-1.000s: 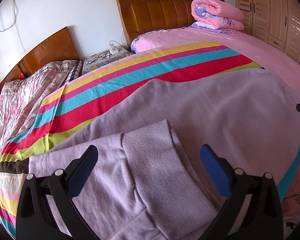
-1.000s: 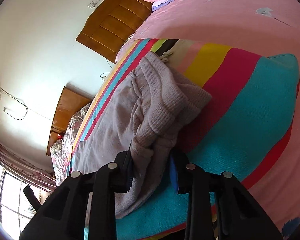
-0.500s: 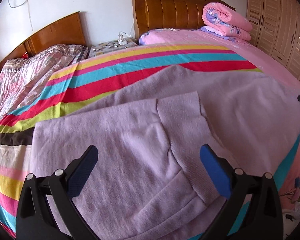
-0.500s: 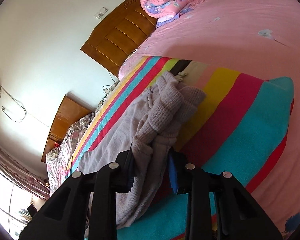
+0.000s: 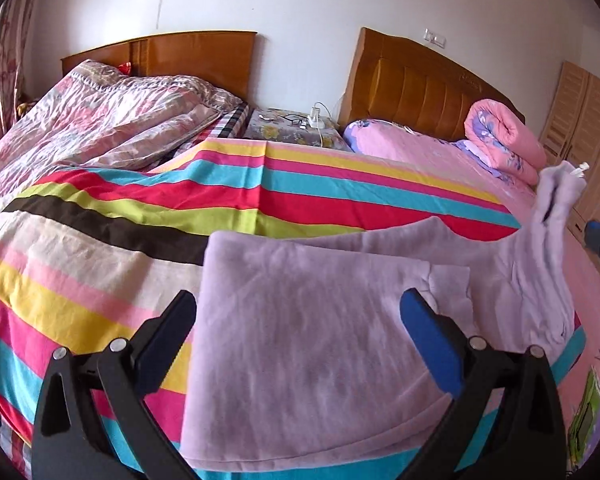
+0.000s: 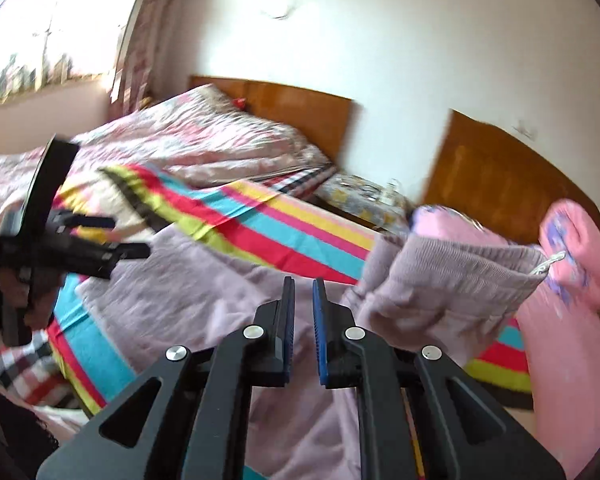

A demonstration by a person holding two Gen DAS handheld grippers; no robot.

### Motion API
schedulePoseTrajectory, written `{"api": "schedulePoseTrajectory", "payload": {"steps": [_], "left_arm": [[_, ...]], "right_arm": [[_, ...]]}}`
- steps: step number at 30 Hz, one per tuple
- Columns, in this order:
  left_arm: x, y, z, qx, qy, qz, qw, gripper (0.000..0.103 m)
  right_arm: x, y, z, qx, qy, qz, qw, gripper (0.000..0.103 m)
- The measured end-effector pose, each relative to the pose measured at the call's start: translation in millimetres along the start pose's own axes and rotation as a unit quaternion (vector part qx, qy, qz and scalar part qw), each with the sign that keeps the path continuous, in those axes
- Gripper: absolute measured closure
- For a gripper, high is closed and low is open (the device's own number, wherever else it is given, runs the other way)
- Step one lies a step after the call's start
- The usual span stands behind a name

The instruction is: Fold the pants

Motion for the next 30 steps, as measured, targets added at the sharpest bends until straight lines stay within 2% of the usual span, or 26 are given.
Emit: {"api": "schedulePoseTrajectory", "payload": {"steps": [3,5,6,7,9,11,12,14,16,17,19,21,22,24,25,28,30], "left_arm": [[-12.8,6.8,25.7,-0.029,-0.011,0.001,0.9995,0.001],[-21.3,15.2,35.5,-0.032,-0.021,0.003,0.9993,0.001],[-24.5,20.2,36.6,-0.031,-0.022,0.005,0.9993,0.001],[-26.2,24.6,35.1,-0.029,-0.019,0.006,0.9994,0.001],[-24.6,30.9,27.5,-0.023,-0.006,0.012,0.9997,0.001],[-15.6,32.6,11.6,-0.011,0.008,0.021,0.9997,0.001],[-9.6,32.3,0.7,-0.002,0.019,0.025,0.9995,0.001],[0.4,31.3,-23.2,0.014,0.045,0.032,0.9984,0.001],[12.1,28.7,-42.4,0.024,0.067,0.040,0.9967,0.001],[17.0,28.0,-51.7,0.027,0.078,0.045,0.9955,0.001],[26.2,27.9,-64.0,0.024,0.099,0.058,0.9931,0.001],[34.0,28.3,-70.9,0.014,0.123,0.072,0.9897,0.001],[36.5,28.8,-72.5,0.010,0.129,0.075,0.9887,0.001],[38.4,29.4,-72.1,0.007,0.134,0.075,0.9881,0.001],[38.2,30.3,-70.8,0.004,0.136,0.074,0.9878,0.001],[38.4,29.6,-60.7,-0.009,0.141,0.073,0.9873,0.001],[39.1,27.7,-54.0,-0.016,0.142,0.075,0.9869,0.001]], "right_arm": [[37.8,23.0,90.1,-0.097,-0.077,0.058,0.991,0.094],[42.8,46.1,115.7,-0.114,-0.103,0.081,0.985,0.094],[38.6,54.6,116.1,-0.099,-0.110,0.083,0.985,0.094],[35.6,59.1,109.8,-0.074,-0.120,0.085,0.986,0.093],[25.6,61.4,89.2,-0.023,-0.117,0.078,0.990,0.083],[13.7,60.1,63.7,0.013,-0.100,0.059,0.993,0.065],[8.9,57.9,47.3,0.024,-0.081,0.051,0.995,0.059],[2.4,55.8,14.8,0.032,-0.036,0.047,0.998,0.038],[6.1,58.3,-7.6,0.011,-0.001,0.069,0.998,0.031],[10.9,63.2,-11.7,-0.019,0.015,0.091,0.996,0.031],[23.1,76.9,-11.7,-0.096,0.039,0.139,0.985,0.031],[34.2,91.1,-7.5,-0.166,0.054,0.168,0.970,0.031],[41.1,99.3,-4.6,-0.207,0.069,0.182,0.959,0.031],[56.9,117.9,1.3,-0.298,0.104,0.213,0.925,0.031],[63.0,125.4,5.4,-0.329,0.110,0.221,0.911,0.031],[81.3,139.6,14.2,-0.384,0.125,0.234,0.884,0.032],[91.0,135.9,13.5,-0.401,0.147,0.227,0.875,0.031]]}}
Point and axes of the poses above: each gripper's, at about its wrist camera, not at the fingertips, and x roughly the way its jaws point, z to its left, y to its underside, the point moved 7 cm from there along x, roughly the way its jaws point, and after that the axes turned 3 degrees about -z, right-handed, at the moved point
